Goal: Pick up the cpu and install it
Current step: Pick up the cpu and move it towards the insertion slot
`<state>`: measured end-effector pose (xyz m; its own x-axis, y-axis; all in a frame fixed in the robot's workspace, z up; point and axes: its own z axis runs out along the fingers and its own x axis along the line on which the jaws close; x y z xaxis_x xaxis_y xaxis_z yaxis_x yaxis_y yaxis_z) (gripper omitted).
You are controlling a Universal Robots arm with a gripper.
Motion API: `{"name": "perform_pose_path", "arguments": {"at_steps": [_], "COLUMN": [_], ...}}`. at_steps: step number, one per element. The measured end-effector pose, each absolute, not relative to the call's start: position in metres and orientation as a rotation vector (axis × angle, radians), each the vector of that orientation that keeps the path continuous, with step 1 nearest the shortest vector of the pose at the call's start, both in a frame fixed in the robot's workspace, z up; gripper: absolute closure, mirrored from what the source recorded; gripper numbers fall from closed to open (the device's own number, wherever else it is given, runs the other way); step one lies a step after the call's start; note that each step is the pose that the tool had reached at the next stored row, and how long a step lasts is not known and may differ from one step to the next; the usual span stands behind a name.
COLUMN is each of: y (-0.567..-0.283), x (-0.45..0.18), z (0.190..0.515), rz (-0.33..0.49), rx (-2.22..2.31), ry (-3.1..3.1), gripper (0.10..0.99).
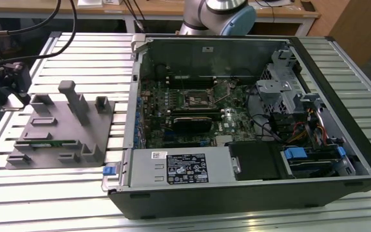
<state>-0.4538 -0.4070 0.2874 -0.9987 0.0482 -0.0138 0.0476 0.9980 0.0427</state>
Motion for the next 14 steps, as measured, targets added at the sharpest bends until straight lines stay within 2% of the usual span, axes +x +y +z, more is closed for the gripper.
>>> {"name": "perform_pose_path", "arguments": {"at_steps": [14], "y": [-0.407], "x": [-0.454], "z": [0.303], "rz": [0.066], "rx": [0.075], "ry": [3.125], "gripper": [0.561]}}
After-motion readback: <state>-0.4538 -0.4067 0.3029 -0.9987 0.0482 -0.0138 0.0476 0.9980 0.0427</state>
